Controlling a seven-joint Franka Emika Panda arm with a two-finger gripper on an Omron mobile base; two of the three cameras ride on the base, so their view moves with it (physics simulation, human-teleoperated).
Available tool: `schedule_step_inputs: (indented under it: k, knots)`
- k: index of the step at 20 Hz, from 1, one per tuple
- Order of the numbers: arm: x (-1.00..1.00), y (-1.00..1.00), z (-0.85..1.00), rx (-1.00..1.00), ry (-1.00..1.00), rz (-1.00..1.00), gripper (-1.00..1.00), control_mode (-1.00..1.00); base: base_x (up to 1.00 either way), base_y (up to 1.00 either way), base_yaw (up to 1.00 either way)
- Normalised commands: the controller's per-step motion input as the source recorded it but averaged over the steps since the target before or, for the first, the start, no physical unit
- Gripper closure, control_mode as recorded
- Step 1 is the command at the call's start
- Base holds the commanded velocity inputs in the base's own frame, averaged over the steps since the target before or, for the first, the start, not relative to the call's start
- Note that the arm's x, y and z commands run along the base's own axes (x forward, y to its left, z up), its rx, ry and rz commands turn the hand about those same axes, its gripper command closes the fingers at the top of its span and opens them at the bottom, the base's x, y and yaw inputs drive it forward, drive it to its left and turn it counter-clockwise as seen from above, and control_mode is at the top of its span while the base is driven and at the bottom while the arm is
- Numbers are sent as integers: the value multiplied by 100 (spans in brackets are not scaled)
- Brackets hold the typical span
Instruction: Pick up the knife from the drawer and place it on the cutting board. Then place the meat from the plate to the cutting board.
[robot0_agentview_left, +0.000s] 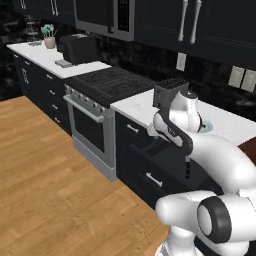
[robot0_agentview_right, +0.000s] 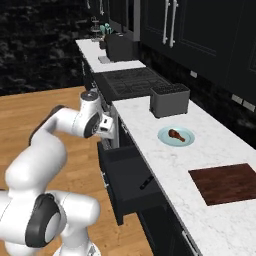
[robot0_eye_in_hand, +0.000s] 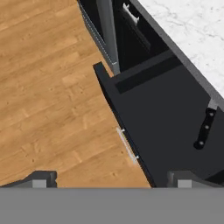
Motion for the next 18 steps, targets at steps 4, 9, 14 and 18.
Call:
schedule_step_inputs:
  k: [4,9,14,18]
  knots:
    - [53,3,-95,-14,-17,0,-100,-100,0,0,0]
    - [42,16,-85,-18,-10,0,-100,-100,0,0,0]
    - [35,8,-62,-10,-1,0,-100,-100,0,0,0]
    - [33,0,-34,-1,0,0,-100,-100,0,0,0]
